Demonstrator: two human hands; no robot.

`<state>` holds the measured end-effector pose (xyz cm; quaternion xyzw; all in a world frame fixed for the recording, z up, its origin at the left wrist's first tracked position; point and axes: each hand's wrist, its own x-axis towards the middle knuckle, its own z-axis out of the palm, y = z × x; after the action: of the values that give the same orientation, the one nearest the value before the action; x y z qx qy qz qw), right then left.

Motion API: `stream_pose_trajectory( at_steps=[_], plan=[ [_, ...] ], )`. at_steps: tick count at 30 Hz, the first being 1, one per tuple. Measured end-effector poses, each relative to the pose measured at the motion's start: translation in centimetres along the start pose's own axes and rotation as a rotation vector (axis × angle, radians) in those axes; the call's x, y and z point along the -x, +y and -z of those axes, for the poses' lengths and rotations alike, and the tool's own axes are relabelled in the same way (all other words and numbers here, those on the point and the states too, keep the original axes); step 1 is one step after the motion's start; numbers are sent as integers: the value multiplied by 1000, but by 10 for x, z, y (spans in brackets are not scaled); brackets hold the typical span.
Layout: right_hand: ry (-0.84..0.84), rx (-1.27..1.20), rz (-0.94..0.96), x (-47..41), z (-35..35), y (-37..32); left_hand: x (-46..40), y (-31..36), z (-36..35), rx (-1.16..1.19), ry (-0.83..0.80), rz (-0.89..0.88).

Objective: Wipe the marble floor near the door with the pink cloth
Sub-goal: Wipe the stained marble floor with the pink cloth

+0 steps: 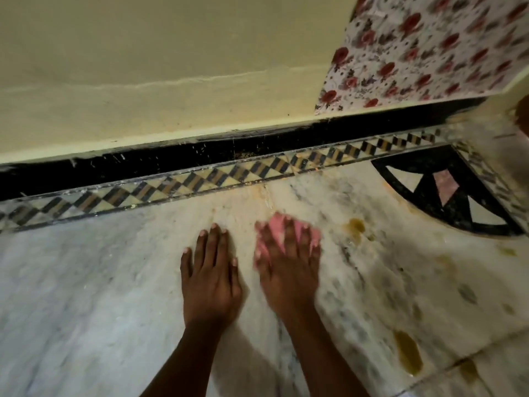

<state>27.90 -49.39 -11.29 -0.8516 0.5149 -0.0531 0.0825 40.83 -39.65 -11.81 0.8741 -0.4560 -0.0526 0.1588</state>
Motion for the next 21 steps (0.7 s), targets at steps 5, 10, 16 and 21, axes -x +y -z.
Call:
stream_pose_trajectory(
  at_steps=[5,10,16,21],
  plan=[
    [-27,90,-51,51,17,70,0,2,4,-14,-28,4],
    [-45,-33,-400,-84,5,23,1,3,0,-14,-36,13],
    [-124,56,309,-9,12,36,0,5,3,-6,-14,13],
    [-40,32,-402,-71,21,72,0,5,2,-6,-23,14]
  ],
)
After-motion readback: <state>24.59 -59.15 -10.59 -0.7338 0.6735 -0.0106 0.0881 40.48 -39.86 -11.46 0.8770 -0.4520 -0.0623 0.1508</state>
